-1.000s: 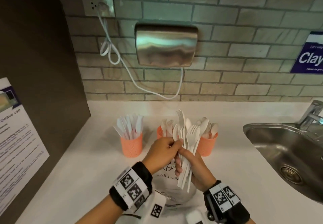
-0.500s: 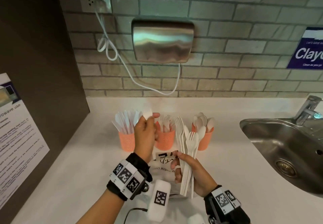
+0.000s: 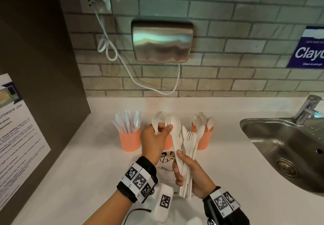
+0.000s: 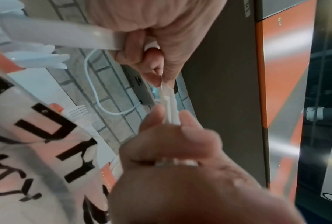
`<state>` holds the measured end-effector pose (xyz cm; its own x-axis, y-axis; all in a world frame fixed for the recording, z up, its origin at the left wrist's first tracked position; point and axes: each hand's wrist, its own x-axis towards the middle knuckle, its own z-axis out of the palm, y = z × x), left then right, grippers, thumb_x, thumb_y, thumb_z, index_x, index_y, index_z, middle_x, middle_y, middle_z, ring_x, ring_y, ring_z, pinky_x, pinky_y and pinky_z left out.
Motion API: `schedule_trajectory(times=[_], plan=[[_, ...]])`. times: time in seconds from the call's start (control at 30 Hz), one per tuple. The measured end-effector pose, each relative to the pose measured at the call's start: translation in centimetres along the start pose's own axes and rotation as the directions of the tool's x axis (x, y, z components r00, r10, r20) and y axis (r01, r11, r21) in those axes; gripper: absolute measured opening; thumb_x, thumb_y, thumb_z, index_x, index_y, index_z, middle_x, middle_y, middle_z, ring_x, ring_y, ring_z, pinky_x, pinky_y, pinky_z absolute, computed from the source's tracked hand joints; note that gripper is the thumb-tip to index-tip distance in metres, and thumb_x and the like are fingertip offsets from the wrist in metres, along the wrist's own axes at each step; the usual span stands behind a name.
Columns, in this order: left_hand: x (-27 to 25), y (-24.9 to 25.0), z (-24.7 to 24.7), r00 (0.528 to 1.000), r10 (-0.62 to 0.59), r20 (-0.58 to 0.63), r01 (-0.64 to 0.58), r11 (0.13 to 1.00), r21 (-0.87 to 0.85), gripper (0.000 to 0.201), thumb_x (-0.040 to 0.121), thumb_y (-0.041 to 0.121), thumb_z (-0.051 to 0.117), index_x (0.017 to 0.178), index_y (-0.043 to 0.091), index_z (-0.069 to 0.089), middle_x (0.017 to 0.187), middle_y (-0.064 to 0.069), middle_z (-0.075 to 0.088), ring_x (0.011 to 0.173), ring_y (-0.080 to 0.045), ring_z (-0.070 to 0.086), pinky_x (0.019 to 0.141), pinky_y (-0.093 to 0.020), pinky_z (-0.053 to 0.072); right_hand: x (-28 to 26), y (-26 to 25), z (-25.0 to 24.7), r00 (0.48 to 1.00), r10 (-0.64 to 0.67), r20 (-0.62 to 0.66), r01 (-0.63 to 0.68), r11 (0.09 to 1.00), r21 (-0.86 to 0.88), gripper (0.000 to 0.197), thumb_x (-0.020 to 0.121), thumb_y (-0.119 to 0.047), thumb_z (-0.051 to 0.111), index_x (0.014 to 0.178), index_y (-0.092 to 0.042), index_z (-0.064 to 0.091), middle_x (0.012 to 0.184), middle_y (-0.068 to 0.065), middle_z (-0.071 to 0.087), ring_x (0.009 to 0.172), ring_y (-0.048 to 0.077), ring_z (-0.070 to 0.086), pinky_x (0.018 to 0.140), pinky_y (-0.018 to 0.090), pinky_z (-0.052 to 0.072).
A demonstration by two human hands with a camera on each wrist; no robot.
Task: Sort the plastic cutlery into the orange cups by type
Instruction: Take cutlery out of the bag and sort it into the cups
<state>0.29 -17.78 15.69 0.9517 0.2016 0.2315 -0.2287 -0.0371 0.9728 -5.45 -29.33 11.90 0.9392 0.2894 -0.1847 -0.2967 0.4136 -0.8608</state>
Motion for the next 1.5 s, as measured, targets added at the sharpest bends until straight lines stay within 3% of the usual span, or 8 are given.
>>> schedule_trajectory(times=[0.17,0.3,0.5,0.63,0.83,1.07,1.23,1.5], plan=[[-0.3,-1.0,0.3,0.996,-0.079,0.032,0.081,0.995,-0.066,0.015,0.084,0.015,0.065,0.092,0.003,0.063,0.077,-0.013,0.064,0.063,-0.019,0.059,0.058,-0.026,0.046,0.1,0.0,0.0,0.989,-0.103,-0.108,0.089,0.988,-0.128,0.024,0.089,-0.029,0.05,0.078,-0.008,0.056,0.054,0.006,0.055,0.032,0.012,0.042,0.036,0.02,0.037],[-1.7,-1.6,0.6,0.946,-0.211,0.246,0.244,0.963,-0.115,0.008,0.088,0.012,0.06,0.093,0.007,0.064,0.068,-0.003,0.062,0.051,-0.002,0.059,0.046,-0.013,0.043,0.1,0.2,0.0,0.982,-0.149,-0.119,0.124,0.972,-0.198,0.021,0.093,-0.023,0.047,0.091,-0.005,0.058,0.053,0.007,0.057,0.031,0.013,0.043,0.034,0.02,0.037],[-0.2,-1.6,-0.3,0.983,-0.178,0.049,0.184,0.973,-0.143,0.03,0.098,0.018,0.04,0.078,0.006,0.059,0.05,0.001,0.048,0.046,-0.008,0.046,0.05,-0.017,0.04,0.2,0.2,-0.3,0.973,-0.172,-0.154,0.122,0.95,-0.287,0.025,0.093,-0.022,0.05,0.105,-0.001,0.056,0.069,0.01,0.067,0.049,0.022,0.064,0.045,0.028,0.053],[-0.6,-0.6,-0.9,0.99,-0.097,0.101,0.112,0.982,-0.153,0.032,0.099,0.026,0.036,0.084,0.009,0.059,0.039,0.009,0.044,0.038,-0.004,0.043,0.047,-0.019,0.041,0.6,0.4,-0.6,0.938,-0.272,-0.216,0.169,0.901,-0.4,0.021,0.093,-0.018,0.05,0.098,0.002,0.053,0.05,0.003,0.056,0.035,0.016,0.05,0.04,0.026,0.046],[-3.7,-1.2,-0.4,0.944,0.034,0.327,-0.049,0.998,0.035,0.014,0.08,0.017,0.071,0.078,0.03,0.067,0.064,0.01,0.065,0.063,-0.004,0.06,0.063,-0.016,0.049,1.5,0.9,-0.5,0.875,-0.419,-0.243,0.251,0.822,-0.512,0.009,0.092,-0.01,0.051,0.095,-0.015,0.059,0.049,-0.002,0.051,0.031,0.008,0.038,0.032,0.021,0.033],[-3.5,-1.5,-0.7,0.912,-0.054,0.408,0.059,0.998,0.001,0.01,0.08,0.014,0.07,0.089,0.019,0.068,0.082,-0.001,0.072,0.075,-0.005,0.068,0.071,-0.018,0.051,1.6,1.2,-0.6,0.841,-0.502,-0.202,0.295,0.739,-0.606,0.027,0.088,-0.011,0.059,0.113,-0.02,0.057,0.079,0.004,0.067,0.038,0.003,0.051,0.035,0.018,0.037],[-3.2,-0.9,-1.2,0.865,-0.157,0.477,0.198,0.98,-0.035,0.005,0.089,0.012,0.058,0.085,0.01,0.059,0.041,0.011,0.047,0.031,-0.001,0.031,0.034,-0.012,0.025,1.5,1.1,-0.5,0.871,-0.46,-0.174,0.275,0.75,-0.602,0.032,0.089,-0.003,0.052,0.117,-0.017,0.053,0.077,0.005,0.066,0.034,0.01,0.047,0.034,0.022,0.038],[-3.0,-1.5,-0.5,0.932,-0.087,0.351,0.064,0.995,0.076,0.018,0.089,0.007,0.049,0.073,0.008,0.057,0.057,0.006,0.052,0.052,-0.003,0.049,0.053,-0.014,0.039,1.0,0.3,0.1,0.953,-0.302,-0.016,0.253,0.825,-0.504,0.021,0.092,-0.015,0.052,0.113,-0.012,0.052,0.062,-0.008,0.063,0.033,0.011,0.047,0.036,0.024,0.042]])
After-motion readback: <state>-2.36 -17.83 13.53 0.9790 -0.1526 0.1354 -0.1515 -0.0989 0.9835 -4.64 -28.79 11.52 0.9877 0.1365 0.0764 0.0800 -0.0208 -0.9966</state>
